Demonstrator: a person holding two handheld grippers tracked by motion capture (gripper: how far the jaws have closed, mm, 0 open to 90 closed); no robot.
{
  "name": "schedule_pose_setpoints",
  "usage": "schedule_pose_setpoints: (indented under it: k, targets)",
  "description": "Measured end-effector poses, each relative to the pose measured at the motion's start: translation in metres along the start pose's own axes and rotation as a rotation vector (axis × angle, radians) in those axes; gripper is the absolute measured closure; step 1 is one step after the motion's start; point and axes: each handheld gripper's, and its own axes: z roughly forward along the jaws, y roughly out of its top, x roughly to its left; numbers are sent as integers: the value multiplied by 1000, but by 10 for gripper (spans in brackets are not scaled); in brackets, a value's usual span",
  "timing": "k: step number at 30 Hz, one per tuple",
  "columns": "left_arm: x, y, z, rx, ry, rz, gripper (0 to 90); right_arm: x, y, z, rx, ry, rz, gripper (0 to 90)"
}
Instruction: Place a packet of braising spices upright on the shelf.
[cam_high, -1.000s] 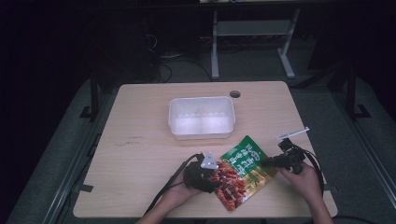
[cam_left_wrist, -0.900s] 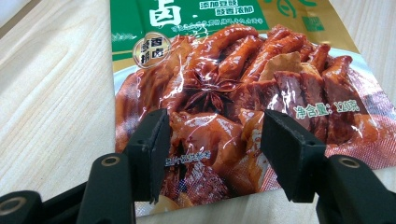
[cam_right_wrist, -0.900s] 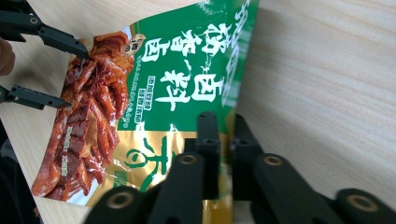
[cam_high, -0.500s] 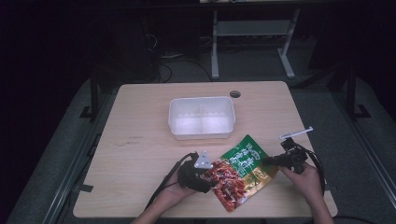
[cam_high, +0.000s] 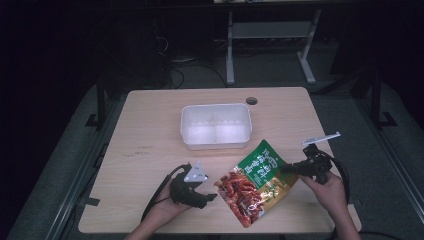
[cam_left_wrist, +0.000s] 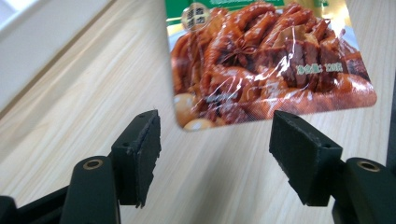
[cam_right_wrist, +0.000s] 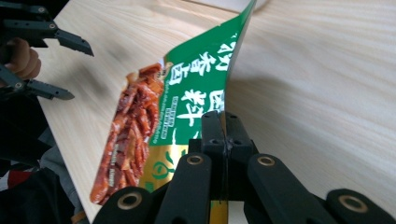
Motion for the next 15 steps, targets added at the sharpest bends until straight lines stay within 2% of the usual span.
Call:
schedule_pose_setpoints:
  k: [4, 9, 10, 15]
  targets:
    - [5, -11, -10, 6, 21, -7, 322, 9, 6, -6, -15, 15, -10, 892]
    - [15, -31, -23, 1, 49, -48, 320, 26, 19, -16, -28, 38, -44, 892]
    - [15, -31, -23, 1, 49, -48, 319, 26, 19, -16, -28, 38, -44, 892]
    - [22, -41, -29, -18, 64, -73, 313, 44, 36, -21, -22, 48, -82, 893]
